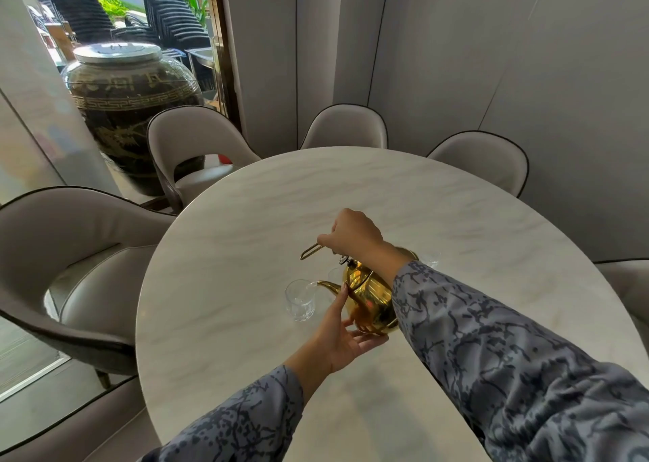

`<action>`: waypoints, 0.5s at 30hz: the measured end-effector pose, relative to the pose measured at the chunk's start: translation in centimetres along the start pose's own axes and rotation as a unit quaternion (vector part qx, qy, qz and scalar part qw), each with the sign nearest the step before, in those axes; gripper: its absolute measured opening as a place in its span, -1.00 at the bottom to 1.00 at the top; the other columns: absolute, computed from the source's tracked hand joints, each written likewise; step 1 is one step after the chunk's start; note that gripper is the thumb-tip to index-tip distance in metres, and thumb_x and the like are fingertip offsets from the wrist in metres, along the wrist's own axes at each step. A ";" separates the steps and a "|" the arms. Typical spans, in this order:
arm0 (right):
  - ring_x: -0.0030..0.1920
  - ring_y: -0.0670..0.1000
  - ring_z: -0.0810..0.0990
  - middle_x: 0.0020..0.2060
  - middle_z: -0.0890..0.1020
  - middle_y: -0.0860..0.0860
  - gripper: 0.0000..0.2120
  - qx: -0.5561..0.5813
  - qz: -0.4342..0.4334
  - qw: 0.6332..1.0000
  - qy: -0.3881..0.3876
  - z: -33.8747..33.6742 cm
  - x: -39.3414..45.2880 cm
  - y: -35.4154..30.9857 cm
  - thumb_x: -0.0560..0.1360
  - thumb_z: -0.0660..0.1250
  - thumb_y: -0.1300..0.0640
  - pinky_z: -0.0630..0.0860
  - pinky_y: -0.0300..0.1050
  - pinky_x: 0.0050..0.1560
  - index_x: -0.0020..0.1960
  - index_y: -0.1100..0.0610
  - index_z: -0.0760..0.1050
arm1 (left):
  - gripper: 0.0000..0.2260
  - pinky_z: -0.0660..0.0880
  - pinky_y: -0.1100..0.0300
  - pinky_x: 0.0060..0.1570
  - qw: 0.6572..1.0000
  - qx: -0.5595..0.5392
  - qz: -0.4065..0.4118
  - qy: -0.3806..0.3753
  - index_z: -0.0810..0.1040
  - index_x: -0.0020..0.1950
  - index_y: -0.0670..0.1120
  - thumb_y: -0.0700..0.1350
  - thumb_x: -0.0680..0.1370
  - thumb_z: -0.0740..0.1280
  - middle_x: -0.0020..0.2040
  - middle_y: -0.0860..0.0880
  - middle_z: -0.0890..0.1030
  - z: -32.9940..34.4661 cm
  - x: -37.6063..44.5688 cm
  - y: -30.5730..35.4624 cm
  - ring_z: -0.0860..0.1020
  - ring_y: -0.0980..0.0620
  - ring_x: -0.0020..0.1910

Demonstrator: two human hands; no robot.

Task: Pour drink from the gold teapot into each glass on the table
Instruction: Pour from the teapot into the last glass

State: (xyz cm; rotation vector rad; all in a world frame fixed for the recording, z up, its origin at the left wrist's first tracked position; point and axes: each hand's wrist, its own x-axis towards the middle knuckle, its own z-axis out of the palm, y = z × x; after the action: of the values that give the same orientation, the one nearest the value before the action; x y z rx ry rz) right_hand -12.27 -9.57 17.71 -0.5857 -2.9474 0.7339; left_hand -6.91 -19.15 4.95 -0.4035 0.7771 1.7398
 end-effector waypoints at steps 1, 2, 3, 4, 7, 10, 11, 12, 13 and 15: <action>-0.35 0.09 0.55 -0.29 0.70 0.12 -0.71 -0.001 -0.001 1.000 0.000 -0.1 0.0 0.0 0.40 0.38 0.02 0.50 -0.10 -0.28 -0.38 0.18 0.47 | -0.18 0.52 -0.16 0.28 1.000 0.002 0.000 -0.001 0.30 0.47 -0.21 0.27 0.41 0.44 0.34 -0.35 0.50 0.0 0.0 0.0 0.60 -0.35 0.20; -0.36 0.09 0.53 -0.29 0.70 0.12 -0.71 -0.002 -0.001 1.000 0.000 -0.1 0.1 0.0 0.40 0.38 0.02 0.48 -0.11 -0.29 -0.38 0.18 0.47 | -0.17 0.51 -0.16 0.30 1.000 0.002 0.000 -0.002 0.29 0.47 -0.21 0.27 0.41 0.44 0.34 -0.35 0.51 0.1 0.1 0.1 0.60 -0.35 0.20; -0.37 0.08 0.53 -0.29 0.70 0.12 -0.71 -0.002 -0.001 1.000 0.001 -0.2 0.1 -0.1 0.40 0.38 0.02 0.46 -0.12 -0.30 -0.38 0.17 0.47 | -0.17 0.50 -0.16 0.32 1.000 0.003 0.000 -0.003 0.29 0.47 -0.21 0.27 0.41 0.44 0.34 -0.35 0.51 0.1 0.1 0.1 0.60 -0.35 0.20; -0.38 0.08 0.52 -0.29 0.70 0.12 -0.71 -0.002 -0.001 1.000 0.001 -0.2 0.2 -0.1 0.40 0.38 0.01 0.46 -0.12 -0.30 -0.38 0.17 0.46 | -0.18 0.49 -0.16 0.32 1.000 0.003 -0.001 -0.004 0.30 0.47 -0.21 0.27 0.41 0.43 0.34 -0.35 0.51 0.2 0.0 0.2 0.60 -0.35 0.20; -0.39 0.07 0.51 -0.30 0.69 0.12 -0.71 -0.003 -0.001 1.000 0.002 -0.5 0.3 -0.1 0.41 0.38 0.01 0.45 -0.12 -0.32 -0.37 0.18 0.48 | -0.21 0.50 -0.14 0.33 1.000 0.007 -0.001 -0.004 0.32 0.44 -0.20 0.28 0.42 0.41 0.33 -0.34 0.52 0.5 -0.1 0.3 0.61 -0.34 0.19; -0.39 0.07 0.51 -0.30 0.70 0.13 -0.71 -0.005 -0.005 1.000 0.006 -0.6 0.4 -0.1 0.41 0.37 0.02 0.45 -0.12 -0.31 -0.39 0.17 0.47 | -0.24 0.50 -0.13 0.33 1.000 0.009 -0.002 -0.004 0.34 0.41 -0.21 0.28 0.43 0.41 0.32 -0.34 0.52 0.7 -0.2 0.4 0.60 -0.34 0.20; -0.39 0.07 0.51 -0.29 0.70 0.13 -0.71 -0.005 -0.006 1.000 0.006 -0.6 0.4 0.0 0.41 0.37 0.02 0.46 -0.13 -0.31 -0.39 0.17 0.46 | -0.25 0.50 -0.12 0.33 1.000 0.010 -0.002 -0.005 0.34 0.40 -0.21 0.28 0.43 0.41 0.32 -0.34 0.53 0.7 -0.2 0.4 0.61 -0.34 0.19; -0.39 0.06 0.52 -0.29 0.71 0.13 -0.71 -0.006 -0.006 1.000 0.007 -0.6 0.4 0.0 0.41 0.38 0.02 0.47 -0.12 -0.31 -0.40 0.17 0.46 | -0.25 0.50 -0.12 0.33 1.000 0.012 -0.002 -0.005 0.35 0.39 -0.21 0.28 0.43 0.40 0.31 -0.34 0.53 0.7 -0.2 0.4 0.61 -0.34 0.19; -0.39 0.07 0.52 -0.29 0.71 0.13 -0.71 -0.006 -0.006 1.000 0.007 -0.6 0.4 0.0 0.41 0.38 0.03 0.47 -0.12 -0.31 -0.40 0.17 0.45 | -0.25 0.50 -0.12 0.33 1.000 0.013 -0.003 -0.006 0.35 0.40 -0.21 0.28 0.43 0.40 0.31 -0.34 0.54 0.7 -0.2 0.4 0.61 -0.34 0.19; -0.38 0.07 0.53 -0.28 0.72 0.13 -0.71 -0.007 -0.006 1.000 0.008 -0.6 0.5 0.1 0.40 0.38 0.03 0.47 -0.12 -0.31 -0.40 0.17 0.45 | -0.24 0.49 -0.13 0.33 1.000 0.014 -0.004 -0.006 0.34 0.41 -0.21 0.28 0.43 0.40 0.31 -0.35 0.53 0.7 -0.1 0.4 0.61 -0.34 0.19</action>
State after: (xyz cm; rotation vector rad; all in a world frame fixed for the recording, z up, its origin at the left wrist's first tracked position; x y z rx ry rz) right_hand -12.60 -9.08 18.16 -0.5707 -2.9402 0.7052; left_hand -7.22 -18.85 5.64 -0.3775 0.7894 1.7217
